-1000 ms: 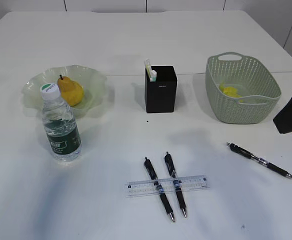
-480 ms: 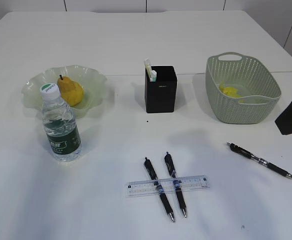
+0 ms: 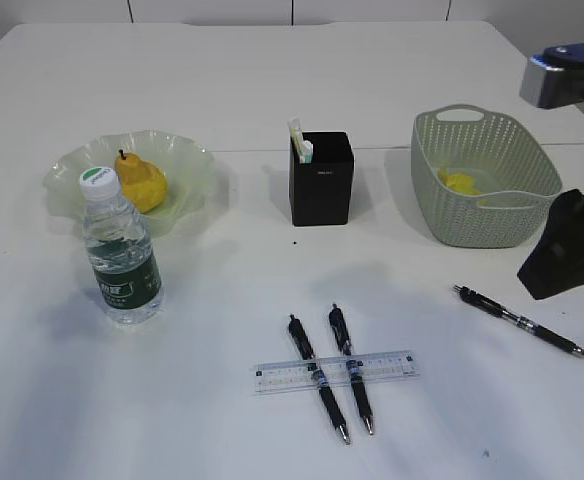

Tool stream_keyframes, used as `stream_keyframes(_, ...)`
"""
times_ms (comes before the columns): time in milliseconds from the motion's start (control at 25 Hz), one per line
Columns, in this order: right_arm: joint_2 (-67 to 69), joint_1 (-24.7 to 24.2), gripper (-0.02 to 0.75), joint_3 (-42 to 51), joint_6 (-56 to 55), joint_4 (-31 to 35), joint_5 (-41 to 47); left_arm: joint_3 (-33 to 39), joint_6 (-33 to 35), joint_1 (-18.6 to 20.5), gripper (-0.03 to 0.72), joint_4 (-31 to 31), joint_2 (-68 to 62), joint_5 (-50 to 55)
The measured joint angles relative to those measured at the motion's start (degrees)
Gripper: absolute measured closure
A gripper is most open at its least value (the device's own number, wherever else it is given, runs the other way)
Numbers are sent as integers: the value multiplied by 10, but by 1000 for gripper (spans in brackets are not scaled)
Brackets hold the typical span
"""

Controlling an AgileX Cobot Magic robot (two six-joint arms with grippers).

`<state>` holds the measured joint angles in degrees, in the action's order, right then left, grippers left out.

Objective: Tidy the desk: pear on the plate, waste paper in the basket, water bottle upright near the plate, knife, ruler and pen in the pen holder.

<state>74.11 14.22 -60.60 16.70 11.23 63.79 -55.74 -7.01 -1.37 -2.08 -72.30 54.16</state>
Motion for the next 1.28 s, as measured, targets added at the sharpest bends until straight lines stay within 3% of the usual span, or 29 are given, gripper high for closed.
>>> stream_keyframes(360,103,60,421,-108,27,-56,4,136,3,0,242,-38,67,-67)
stream_keyframes(800,283,167,421,-236,131,-83,2,140,20,0,200,-41,68,-70)
stream_keyframes(1280,327,176,421,-243,391,-26,-27,140,24,0,200,-41,68,-92)
